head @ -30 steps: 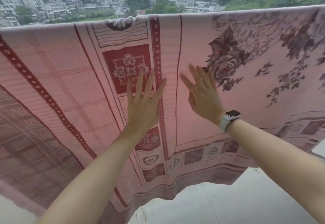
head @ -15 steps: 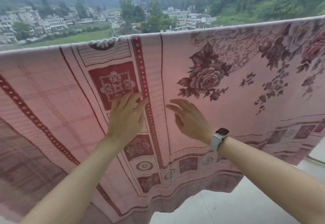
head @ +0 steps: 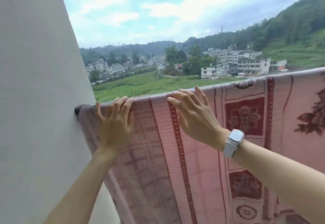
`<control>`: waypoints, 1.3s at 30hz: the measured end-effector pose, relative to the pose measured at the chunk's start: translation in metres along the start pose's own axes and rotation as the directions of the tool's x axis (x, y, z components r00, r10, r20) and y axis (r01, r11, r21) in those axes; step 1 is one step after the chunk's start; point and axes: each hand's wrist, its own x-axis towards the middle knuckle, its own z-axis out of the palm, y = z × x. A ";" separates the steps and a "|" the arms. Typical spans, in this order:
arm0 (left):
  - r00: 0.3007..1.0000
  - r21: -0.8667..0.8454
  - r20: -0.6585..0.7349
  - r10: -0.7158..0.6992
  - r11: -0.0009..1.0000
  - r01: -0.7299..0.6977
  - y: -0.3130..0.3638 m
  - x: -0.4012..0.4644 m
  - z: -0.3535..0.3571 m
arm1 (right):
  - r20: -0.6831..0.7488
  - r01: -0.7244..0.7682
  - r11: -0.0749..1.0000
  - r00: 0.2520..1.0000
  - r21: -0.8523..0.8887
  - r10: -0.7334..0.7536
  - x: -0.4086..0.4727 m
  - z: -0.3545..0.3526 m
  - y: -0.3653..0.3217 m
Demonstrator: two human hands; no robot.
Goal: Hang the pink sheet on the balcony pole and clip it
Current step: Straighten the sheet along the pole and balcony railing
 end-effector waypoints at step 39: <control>0.812 -0.848 0.354 -0.464 0.206 0.488 -0.142 -0.015 -0.030 | -0.078 0.070 0.997 0.994 -0.028 -0.072 0.088 0.097 -0.131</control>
